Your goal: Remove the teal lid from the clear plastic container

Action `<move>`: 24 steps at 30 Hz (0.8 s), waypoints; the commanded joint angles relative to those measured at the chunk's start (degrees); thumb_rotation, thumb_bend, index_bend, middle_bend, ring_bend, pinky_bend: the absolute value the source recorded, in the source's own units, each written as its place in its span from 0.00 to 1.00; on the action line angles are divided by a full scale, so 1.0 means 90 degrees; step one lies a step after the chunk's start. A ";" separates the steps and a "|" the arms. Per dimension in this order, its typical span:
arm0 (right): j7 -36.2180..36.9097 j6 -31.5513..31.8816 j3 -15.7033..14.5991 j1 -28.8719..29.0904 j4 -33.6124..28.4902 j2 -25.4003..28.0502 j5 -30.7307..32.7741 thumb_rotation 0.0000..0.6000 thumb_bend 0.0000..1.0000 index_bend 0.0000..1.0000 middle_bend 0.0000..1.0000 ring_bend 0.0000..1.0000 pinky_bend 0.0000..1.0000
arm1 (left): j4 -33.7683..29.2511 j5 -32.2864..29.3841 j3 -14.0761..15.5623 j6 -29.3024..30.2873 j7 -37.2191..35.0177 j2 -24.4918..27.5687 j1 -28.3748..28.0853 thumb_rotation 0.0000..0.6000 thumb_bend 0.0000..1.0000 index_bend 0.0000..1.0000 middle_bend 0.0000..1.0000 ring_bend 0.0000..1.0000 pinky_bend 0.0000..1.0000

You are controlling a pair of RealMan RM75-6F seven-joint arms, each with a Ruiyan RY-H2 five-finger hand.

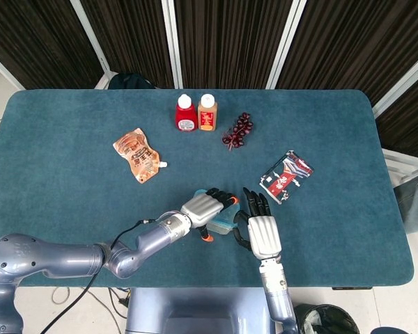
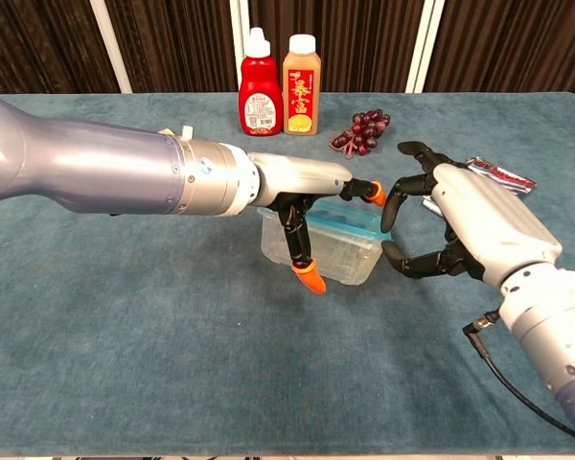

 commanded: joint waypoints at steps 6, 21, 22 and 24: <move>-0.0103 -0.0071 0.0037 0.0060 0.0044 -0.0042 0.0036 1.00 0.54 0.53 0.00 0.00 0.00 | 0.0061 -0.0034 -0.0006 -0.0003 -0.0033 -0.0041 0.0042 1.00 0.00 0.00 0.00 0.00 0.00; -0.0104 -0.0129 0.0062 0.0154 0.0180 -0.0094 0.0024 1.00 0.57 0.65 0.06 0.00 0.00 | 0.0236 -0.0177 -0.0007 0.0061 -0.0014 -0.0085 0.0122 1.00 0.00 0.00 0.00 0.00 0.00; -0.0094 -0.0126 0.0056 0.0152 0.0183 -0.0086 0.0018 1.00 0.58 0.66 0.06 0.00 0.00 | 0.0244 -0.0199 -0.0013 0.0091 -0.0003 -0.0086 0.0130 1.00 0.00 0.00 0.00 0.00 0.00; -0.0077 -0.0116 0.0048 0.0149 0.0188 -0.0071 0.0005 1.00 0.59 0.67 0.07 0.00 0.00 | 0.0258 -0.0245 -0.0024 0.0148 0.0023 -0.0084 0.0141 1.00 0.00 0.00 0.00 0.00 0.00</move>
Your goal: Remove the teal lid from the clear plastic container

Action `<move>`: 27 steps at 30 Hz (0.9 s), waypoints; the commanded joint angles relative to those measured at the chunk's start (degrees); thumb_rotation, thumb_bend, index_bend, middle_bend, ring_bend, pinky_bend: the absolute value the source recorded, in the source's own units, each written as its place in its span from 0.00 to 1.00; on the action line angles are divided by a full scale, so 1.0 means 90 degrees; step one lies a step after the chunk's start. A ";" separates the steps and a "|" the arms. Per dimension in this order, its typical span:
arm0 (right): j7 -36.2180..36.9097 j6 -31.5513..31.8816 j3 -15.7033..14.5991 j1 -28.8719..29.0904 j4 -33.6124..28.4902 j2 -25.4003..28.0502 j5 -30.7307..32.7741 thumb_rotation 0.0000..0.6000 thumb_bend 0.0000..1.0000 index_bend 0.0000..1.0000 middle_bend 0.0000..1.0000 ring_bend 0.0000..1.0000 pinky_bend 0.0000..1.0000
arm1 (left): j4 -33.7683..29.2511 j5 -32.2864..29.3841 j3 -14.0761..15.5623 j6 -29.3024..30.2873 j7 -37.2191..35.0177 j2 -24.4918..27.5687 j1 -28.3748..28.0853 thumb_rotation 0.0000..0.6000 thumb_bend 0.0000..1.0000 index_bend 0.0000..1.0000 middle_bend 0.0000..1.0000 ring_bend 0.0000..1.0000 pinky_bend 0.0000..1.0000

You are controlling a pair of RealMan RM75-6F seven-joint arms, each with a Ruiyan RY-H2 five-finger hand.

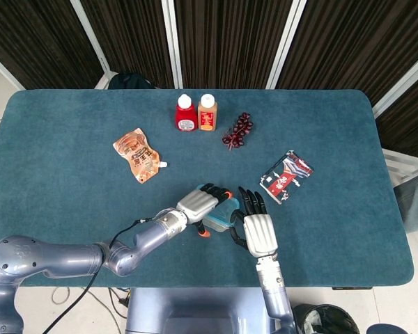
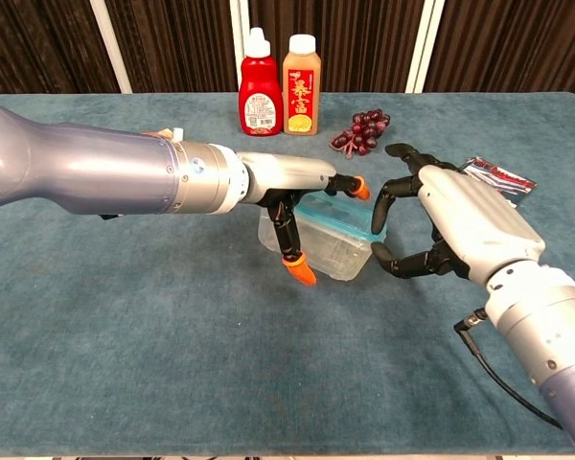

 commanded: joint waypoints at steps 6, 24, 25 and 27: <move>0.0068 0.0049 -0.0032 -0.0006 0.0004 0.0056 -0.0074 1.00 0.60 0.69 0.07 0.00 0.00 | 0.0024 -0.0373 -0.0087 0.0422 0.0207 -0.0024 0.0059 1.00 0.00 0.00 0.00 0.00 0.00; 0.0200 0.0112 -0.0067 0.0019 -0.0115 0.0198 -0.0244 1.00 0.60 0.71 0.08 0.00 0.00 | -0.0061 -0.0855 -0.0690 0.1895 0.0449 -0.0385 0.0455 1.00 0.00 0.00 0.00 0.00 0.00; 0.0197 0.0124 -0.0066 0.0027 -0.0133 0.0202 -0.0267 1.00 0.60 0.71 0.08 0.00 0.00 | -0.0052 -0.0855 -0.0737 0.1984 0.0442 -0.0419 0.0491 1.00 0.00 0.00 0.00 0.00 0.00; 0.0188 0.0138 -0.0062 0.0030 -0.0170 0.0206 -0.0280 1.00 0.60 0.71 0.08 0.00 0.00 | -0.0026 -0.0870 -0.0795 0.2136 0.0483 -0.0483 0.0550 1.00 0.00 0.00 0.00 0.00 0.00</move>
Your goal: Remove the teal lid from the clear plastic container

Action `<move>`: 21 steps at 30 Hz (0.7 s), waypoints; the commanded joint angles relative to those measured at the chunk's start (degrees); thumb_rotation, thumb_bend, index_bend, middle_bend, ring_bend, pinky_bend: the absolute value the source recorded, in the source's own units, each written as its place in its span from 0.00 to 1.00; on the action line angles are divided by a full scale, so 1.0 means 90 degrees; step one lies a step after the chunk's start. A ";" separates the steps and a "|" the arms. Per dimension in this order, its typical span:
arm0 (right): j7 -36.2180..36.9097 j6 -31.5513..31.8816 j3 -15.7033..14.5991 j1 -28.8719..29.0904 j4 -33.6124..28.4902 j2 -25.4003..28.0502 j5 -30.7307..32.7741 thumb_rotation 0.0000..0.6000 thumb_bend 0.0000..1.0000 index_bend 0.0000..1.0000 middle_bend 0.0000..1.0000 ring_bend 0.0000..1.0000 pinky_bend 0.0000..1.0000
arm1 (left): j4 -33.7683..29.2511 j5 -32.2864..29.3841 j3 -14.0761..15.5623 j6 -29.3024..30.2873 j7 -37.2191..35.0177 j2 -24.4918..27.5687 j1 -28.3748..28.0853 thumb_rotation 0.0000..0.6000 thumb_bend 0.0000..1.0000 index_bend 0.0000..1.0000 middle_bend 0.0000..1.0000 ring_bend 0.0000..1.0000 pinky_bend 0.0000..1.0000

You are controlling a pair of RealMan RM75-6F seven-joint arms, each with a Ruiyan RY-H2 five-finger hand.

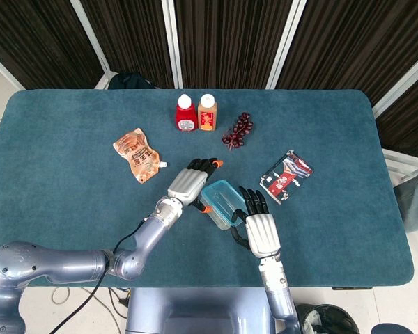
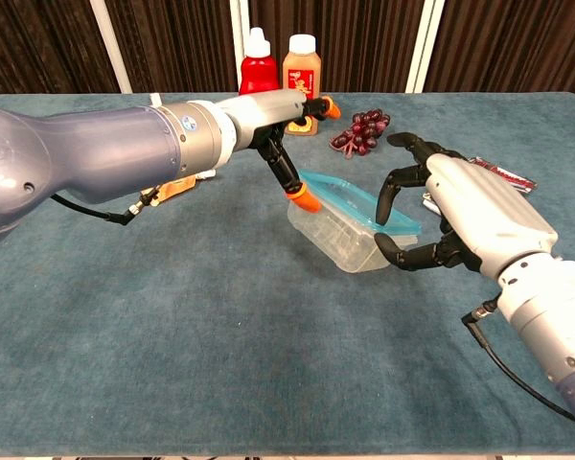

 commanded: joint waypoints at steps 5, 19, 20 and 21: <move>-0.0044 0.0038 0.0001 -0.0003 -0.0123 0.0016 -0.0018 1.00 0.60 0.71 0.08 0.00 0.00 | 0.0112 -0.0037 -0.0163 0.0510 0.0223 -0.0267 0.0208 1.00 0.00 0.00 0.00 0.00 0.00; -0.0094 0.0060 -0.0112 0.0000 -0.0211 -0.0017 -0.0141 1.00 0.60 0.71 0.09 0.00 0.00 | 0.0240 0.0399 -0.0380 0.0968 0.0302 -0.0647 0.0489 1.00 0.00 0.00 0.00 0.00 0.00; -0.0094 0.0061 -0.0126 -0.0002 -0.0217 -0.0019 -0.0153 1.00 0.60 0.71 0.09 0.00 0.00 | 0.0272 0.0407 -0.0393 0.1007 0.0311 -0.0681 0.0507 1.00 0.00 0.00 0.00 0.00 0.00; -0.0090 0.0062 -0.0144 -0.0004 -0.0226 -0.0023 -0.0166 1.00 0.60 0.71 0.09 0.00 0.00 | 0.0313 0.0406 -0.0397 0.1038 0.0336 -0.0716 0.0524 1.00 0.00 0.00 0.00 0.00 0.00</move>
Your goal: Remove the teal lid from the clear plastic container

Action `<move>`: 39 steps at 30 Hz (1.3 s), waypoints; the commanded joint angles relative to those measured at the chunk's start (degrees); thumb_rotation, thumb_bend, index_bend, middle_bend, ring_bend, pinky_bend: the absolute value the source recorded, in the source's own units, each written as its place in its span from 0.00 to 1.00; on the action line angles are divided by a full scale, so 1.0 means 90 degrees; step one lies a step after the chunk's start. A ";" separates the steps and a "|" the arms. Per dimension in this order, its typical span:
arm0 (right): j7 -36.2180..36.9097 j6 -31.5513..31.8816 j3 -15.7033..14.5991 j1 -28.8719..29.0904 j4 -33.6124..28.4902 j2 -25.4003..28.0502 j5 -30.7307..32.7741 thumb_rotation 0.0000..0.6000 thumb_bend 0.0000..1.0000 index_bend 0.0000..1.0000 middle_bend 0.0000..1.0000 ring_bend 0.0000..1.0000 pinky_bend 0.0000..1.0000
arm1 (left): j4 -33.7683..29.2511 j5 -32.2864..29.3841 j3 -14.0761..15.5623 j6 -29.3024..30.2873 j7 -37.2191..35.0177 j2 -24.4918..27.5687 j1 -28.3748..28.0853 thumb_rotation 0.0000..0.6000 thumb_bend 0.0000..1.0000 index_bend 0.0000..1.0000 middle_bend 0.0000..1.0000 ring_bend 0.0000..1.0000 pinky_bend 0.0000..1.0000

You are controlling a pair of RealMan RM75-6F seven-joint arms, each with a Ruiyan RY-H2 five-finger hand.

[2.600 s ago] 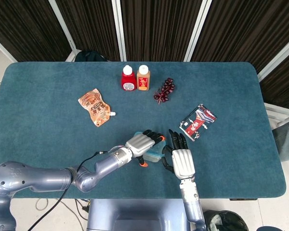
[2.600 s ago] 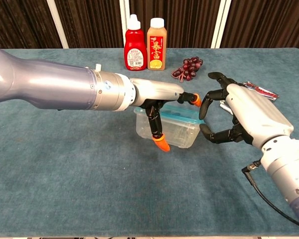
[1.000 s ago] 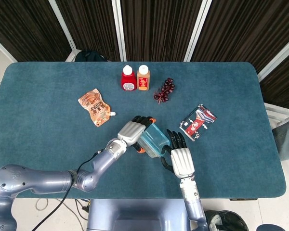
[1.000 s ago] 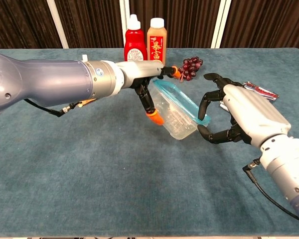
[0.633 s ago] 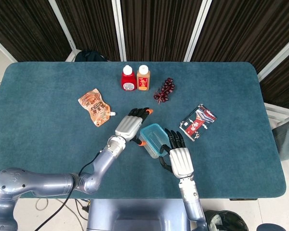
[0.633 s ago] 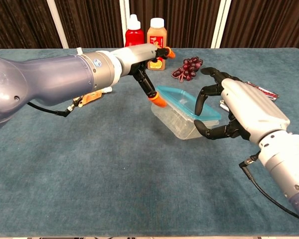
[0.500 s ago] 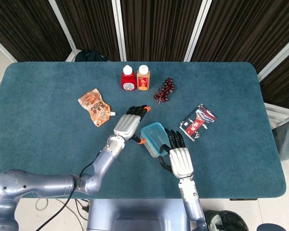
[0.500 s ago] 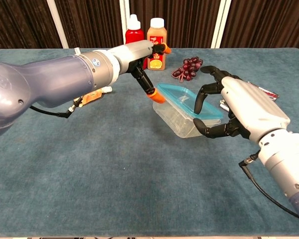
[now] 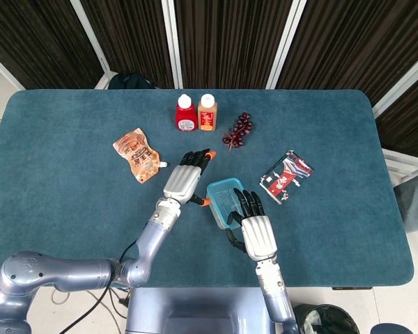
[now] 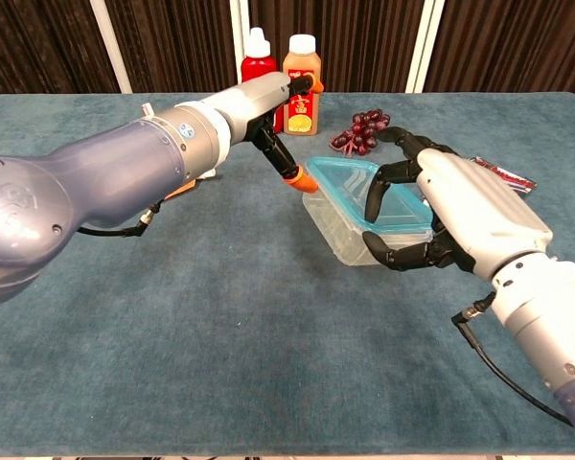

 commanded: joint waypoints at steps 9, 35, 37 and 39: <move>0.0029 0.0027 -0.0005 0.0006 -0.0127 -0.0034 -0.0066 1.00 0.60 0.72 0.09 0.00 0.00 | 0.0351 -0.0056 -0.0059 0.0051 0.0277 -0.0275 0.0187 1.00 0.00 0.00 0.00 0.00 0.00; -0.0342 0.0032 0.0755 0.0308 -0.0641 0.0322 0.0031 1.00 0.60 0.72 0.10 0.00 0.00 | -0.0430 0.0740 0.0113 -0.0244 -0.0173 0.0709 0.1043 1.00 0.00 0.00 0.00 0.00 0.00; -0.0369 0.0041 0.0833 0.0327 -0.0689 0.0391 0.0065 1.00 0.60 0.72 0.10 0.00 0.00 | -0.0579 0.0902 0.0143 -0.0214 -0.0272 0.0890 0.1149 1.00 0.00 0.00 0.00 0.00 0.00; -0.0404 0.0048 0.0899 0.0346 -0.0743 0.0471 0.0092 1.00 0.60 0.72 0.10 0.00 0.00 | -0.0730 0.1029 0.0167 -0.0177 -0.0339 0.1067 0.1246 1.00 0.00 0.00 0.00 0.00 0.00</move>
